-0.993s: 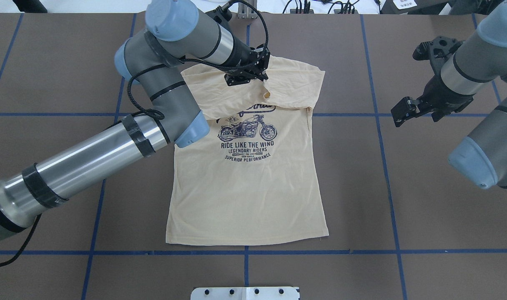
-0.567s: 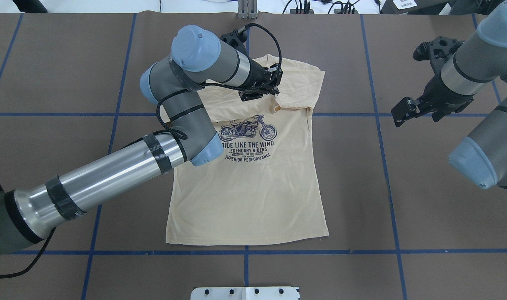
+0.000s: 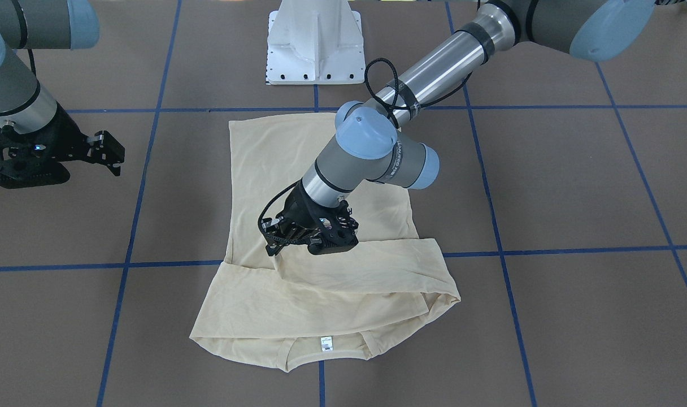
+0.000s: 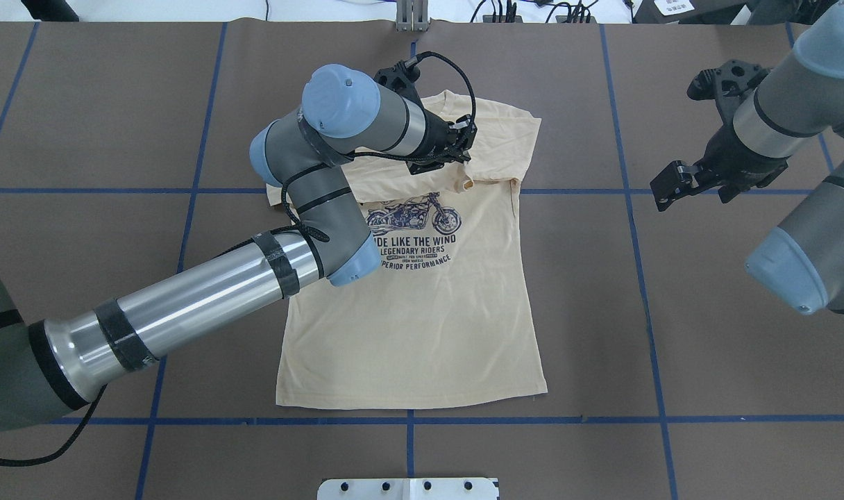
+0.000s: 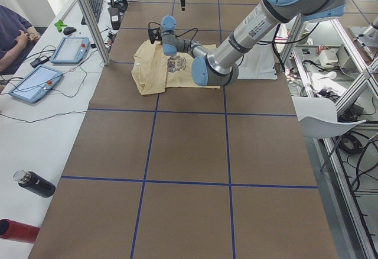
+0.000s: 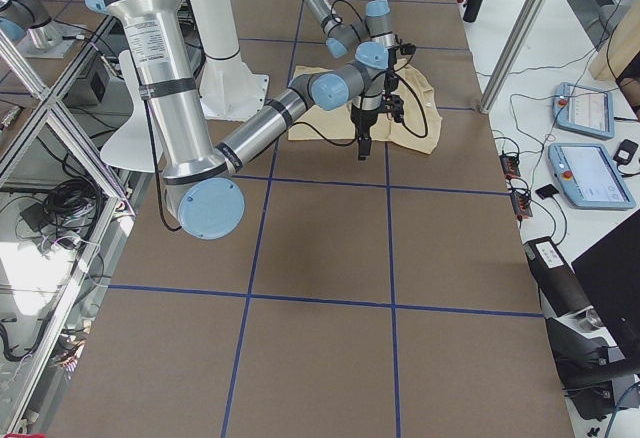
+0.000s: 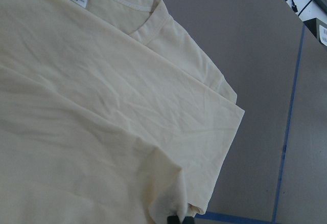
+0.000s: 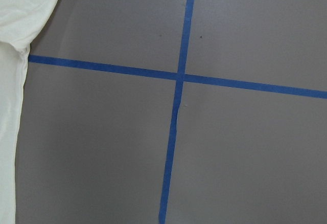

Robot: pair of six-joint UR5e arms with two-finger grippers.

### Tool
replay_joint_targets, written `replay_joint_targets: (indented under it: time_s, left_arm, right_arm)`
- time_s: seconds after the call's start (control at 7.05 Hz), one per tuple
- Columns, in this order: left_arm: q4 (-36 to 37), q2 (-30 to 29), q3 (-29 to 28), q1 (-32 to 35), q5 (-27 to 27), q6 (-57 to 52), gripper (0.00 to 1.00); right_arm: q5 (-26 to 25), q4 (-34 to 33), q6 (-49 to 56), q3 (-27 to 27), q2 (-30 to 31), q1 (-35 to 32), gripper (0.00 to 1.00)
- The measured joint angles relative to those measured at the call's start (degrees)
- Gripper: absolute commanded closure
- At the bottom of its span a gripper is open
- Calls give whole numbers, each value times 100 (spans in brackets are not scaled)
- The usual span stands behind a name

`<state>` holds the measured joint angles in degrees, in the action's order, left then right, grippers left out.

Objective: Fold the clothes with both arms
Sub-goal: 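Lay the sleeve across the shirt chest with the left gripper and release, then move the left gripper to the shirt side while the right gripper lowers to the hem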

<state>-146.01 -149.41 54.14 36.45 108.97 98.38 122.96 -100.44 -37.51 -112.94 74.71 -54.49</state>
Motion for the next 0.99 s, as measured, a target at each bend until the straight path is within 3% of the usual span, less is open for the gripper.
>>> replay_joint_targets:
  time_s: [0.14, 0.71, 0.99]
  left_arm:
    - [-41, -22, -12, -9, -16, -2, 1]
    - [-416, -49, -3, 9, -23, -9, 0]
    - [-190, 198, 333, 123, 108, -31, 0]
  right_arm:
    - [0, 4, -7, 0, -7, 3, 0]
    - [0, 6, -19, 15, -31, 9, 0]
    - [8, 9, -64, -76, -10, 9, 0]
